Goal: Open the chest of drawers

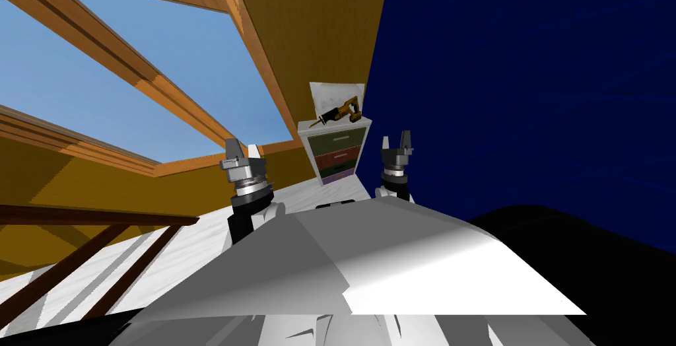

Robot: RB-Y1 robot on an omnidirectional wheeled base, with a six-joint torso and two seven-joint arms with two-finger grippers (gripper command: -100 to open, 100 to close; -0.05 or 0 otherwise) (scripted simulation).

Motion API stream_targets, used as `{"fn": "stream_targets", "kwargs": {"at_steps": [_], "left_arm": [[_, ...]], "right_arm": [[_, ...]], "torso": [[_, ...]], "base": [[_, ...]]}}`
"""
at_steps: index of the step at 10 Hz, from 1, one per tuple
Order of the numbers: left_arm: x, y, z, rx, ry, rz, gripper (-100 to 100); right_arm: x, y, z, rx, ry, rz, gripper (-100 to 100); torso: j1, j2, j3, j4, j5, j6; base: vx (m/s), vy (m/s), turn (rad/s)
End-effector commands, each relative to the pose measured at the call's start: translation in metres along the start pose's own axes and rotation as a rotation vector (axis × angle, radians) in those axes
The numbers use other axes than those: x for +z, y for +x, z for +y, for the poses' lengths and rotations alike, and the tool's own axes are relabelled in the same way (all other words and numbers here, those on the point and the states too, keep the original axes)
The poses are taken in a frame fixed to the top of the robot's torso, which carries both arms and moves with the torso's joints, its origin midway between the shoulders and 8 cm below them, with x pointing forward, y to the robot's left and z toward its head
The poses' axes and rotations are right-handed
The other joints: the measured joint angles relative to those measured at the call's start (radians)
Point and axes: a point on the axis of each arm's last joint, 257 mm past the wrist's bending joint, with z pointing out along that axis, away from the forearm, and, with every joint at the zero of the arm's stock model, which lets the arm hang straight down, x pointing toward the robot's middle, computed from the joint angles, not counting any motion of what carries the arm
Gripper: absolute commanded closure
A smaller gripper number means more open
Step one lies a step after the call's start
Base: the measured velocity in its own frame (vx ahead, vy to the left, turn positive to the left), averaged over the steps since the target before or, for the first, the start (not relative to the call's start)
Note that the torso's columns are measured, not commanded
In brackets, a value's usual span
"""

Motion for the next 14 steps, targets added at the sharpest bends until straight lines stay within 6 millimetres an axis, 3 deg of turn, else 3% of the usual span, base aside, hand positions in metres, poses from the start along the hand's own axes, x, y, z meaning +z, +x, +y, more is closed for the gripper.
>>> {"fn": "stream_targets", "kwargs": {"at_steps": [1,2,4,14], "left_arm": [[0.000,0.000,0.000,0.000,0.000,0.000,0],[0.000,0.000,0.000,0.000,0.000,0.000,0],[0.000,0.000,0.000,0.000,-0.001,0.000,0],[0.000,0.000,0.000,0.000,-0.001,0.000,0]], "right_arm": [[0.000,0.000,0.000,0.000,0.000,0.000,0],[-0.001,0.005,-0.002,-0.028,0.008,0.041,-100],[-0.003,0.010,-0.007,-0.086,0.021,0.098,-100],[-0.016,0.009,-0.036,-0.619,0.066,0.292,-100]], "torso": [[0.000,0.074,-0.148,0.074,0.000,0.000],[0.000,0.148,-0.295,0.148,0.000,0.000],[0.001,0.190,-0.384,0.190,0.000,0.000],[-0.001,0.195,-0.389,0.195,0.000,0.000]], "base": [[0.000,0.000,0.000],[0.010,0.008,0.015],[0.015,0.023,0.024],[0.045,0.054,0.047]]}}
